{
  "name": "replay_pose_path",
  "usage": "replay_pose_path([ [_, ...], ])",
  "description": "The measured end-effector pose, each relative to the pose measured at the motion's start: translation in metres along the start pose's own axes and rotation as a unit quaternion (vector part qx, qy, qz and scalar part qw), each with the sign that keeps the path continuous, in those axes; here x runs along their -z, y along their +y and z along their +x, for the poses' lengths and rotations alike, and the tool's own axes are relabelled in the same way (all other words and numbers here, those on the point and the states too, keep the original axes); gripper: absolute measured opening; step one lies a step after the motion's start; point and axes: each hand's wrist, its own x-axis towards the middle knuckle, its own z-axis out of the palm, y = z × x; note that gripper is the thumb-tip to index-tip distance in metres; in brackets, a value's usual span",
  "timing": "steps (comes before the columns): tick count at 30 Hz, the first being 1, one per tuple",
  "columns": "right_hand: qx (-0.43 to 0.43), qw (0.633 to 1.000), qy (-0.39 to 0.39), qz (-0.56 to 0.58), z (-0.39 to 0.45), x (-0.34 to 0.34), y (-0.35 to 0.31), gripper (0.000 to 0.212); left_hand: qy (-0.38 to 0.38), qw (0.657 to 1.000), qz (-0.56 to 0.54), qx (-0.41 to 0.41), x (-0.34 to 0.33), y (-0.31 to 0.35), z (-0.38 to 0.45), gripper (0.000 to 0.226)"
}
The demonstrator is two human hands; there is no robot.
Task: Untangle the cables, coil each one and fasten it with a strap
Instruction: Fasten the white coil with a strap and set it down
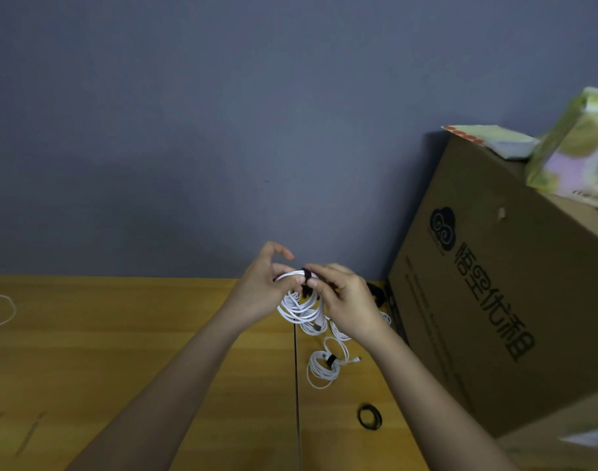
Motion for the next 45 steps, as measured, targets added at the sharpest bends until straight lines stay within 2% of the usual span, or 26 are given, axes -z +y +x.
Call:
replay_pose_path([
  [5, 0.015, 0.993, -0.065, -0.094, -0.002, 0.008, 0.008, 0.027, 0.001, 0.995, 0.092, -0.035, -0.008, 0.002, -0.003, 0.025],
  [7, 0.014, 0.992, -0.079, -0.097, -0.003, 0.010, 0.010, 0.027, 0.002, 0.992, 0.117, -0.047, -0.012, 0.001, -0.004, 0.026],
  [10, -0.003, 0.992, -0.099, -0.074, -0.006, 0.015, 0.015, 0.027, -0.007, 0.985, 0.160, -0.064, -0.018, 0.002, -0.004, 0.026],
  [14, -0.079, 0.990, -0.118, 0.024, -0.016, 0.018, 0.026, 0.027, -0.008, 0.979, 0.184, -0.084, -0.029, 0.001, -0.008, 0.023],
  [18, -0.096, 0.981, -0.130, 0.104, -0.027, 0.010, 0.034, 0.017, -0.001, 0.973, 0.210, -0.095, -0.035, -0.007, -0.017, 0.019],
  [23, -0.107, 0.985, -0.104, 0.088, -0.042, -0.011, 0.045, 0.011, 0.022, 0.955, 0.287, -0.078, -0.036, -0.018, -0.021, 0.035],
  [29, -0.069, 0.989, -0.127, 0.030, -0.053, -0.026, 0.062, 0.020, -0.044, 0.953, 0.286, -0.091, -0.049, -0.041, -0.035, 0.032],
  [32, -0.056, 0.989, -0.132, 0.020, -0.057, -0.033, 0.075, 0.019, -0.097, 0.942, 0.318, -0.052, -0.055, -0.055, -0.031, 0.031],
  [35, -0.074, 0.988, -0.132, 0.029, -0.064, -0.040, 0.090, 0.018, -0.130, 0.945, 0.297, -0.045, -0.056, -0.069, -0.027, 0.026],
  [38, -0.129, 0.986, -0.074, 0.071, -0.074, -0.052, 0.101, 0.020, -0.116, 0.961, 0.249, -0.041, -0.058, -0.085, -0.024, 0.022],
  [40, -0.163, 0.982, -0.036, 0.093, -0.079, -0.062, 0.103, 0.023, -0.095, 0.971, 0.217, -0.030, -0.064, -0.098, -0.021, 0.021],
  [45, -0.240, 0.958, -0.013, 0.155, -0.076, -0.086, 0.114, 0.038, 0.011, 0.992, 0.116, 0.045, -0.078, -0.131, -0.001, 0.020],
])
